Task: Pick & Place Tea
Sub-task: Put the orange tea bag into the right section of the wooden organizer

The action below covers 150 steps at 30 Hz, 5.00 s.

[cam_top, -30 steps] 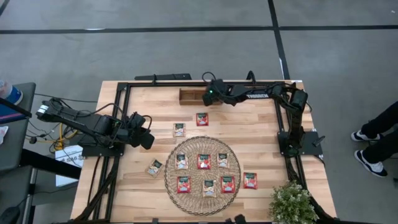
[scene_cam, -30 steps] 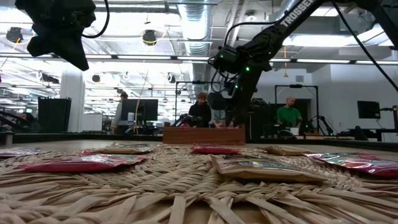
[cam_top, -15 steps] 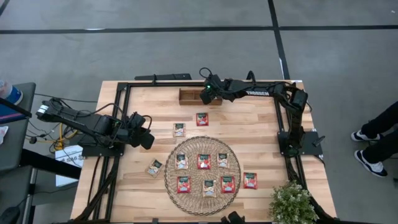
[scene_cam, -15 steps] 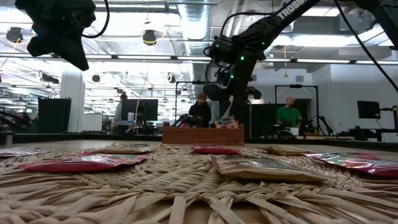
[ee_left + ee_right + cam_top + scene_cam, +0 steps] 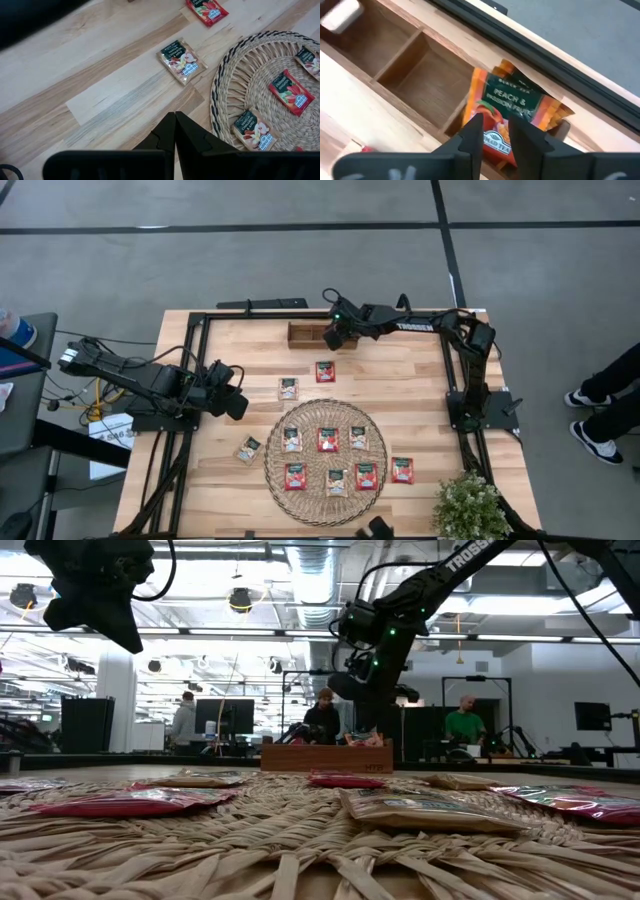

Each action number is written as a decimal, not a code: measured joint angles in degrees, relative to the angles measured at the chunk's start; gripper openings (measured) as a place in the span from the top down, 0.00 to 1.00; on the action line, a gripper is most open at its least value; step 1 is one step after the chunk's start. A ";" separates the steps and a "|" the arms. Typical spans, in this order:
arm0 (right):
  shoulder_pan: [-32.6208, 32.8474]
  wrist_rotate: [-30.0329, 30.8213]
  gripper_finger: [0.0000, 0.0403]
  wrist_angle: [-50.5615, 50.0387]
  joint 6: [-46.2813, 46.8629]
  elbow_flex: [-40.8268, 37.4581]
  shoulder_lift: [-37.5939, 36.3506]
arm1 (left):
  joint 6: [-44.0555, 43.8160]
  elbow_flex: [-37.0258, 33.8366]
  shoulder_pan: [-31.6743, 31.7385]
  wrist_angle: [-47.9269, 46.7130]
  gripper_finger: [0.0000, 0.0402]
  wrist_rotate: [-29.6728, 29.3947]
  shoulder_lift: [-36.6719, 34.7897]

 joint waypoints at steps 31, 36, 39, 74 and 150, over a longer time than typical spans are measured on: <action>-5.28 -6.47 0.84 -0.88 -8.87 7.47 4.67 | 0.50 0.00 0.00 1.65 1.00 0.00 0.00; -5.22 -6.78 0.84 -3.90 -9.50 9.35 7.00 | 0.44 0.00 0.00 1.67 1.00 0.35 0.01; -4.93 -6.80 0.84 -4.08 -9.94 9.42 7.13 | 0.22 -0.02 0.01 1.67 1.00 0.55 0.00; -4.93 -5.48 0.83 -15.13 -29.90 10.23 1.36 | 1.18 -0.02 -0.01 2.35 1.00 0.85 0.02; -9.93 -25.51 0.67 -20.03 -50.27 10.21 0.96 | 1.55 -0.02 0.01 3.18 1.00 -0.04 0.02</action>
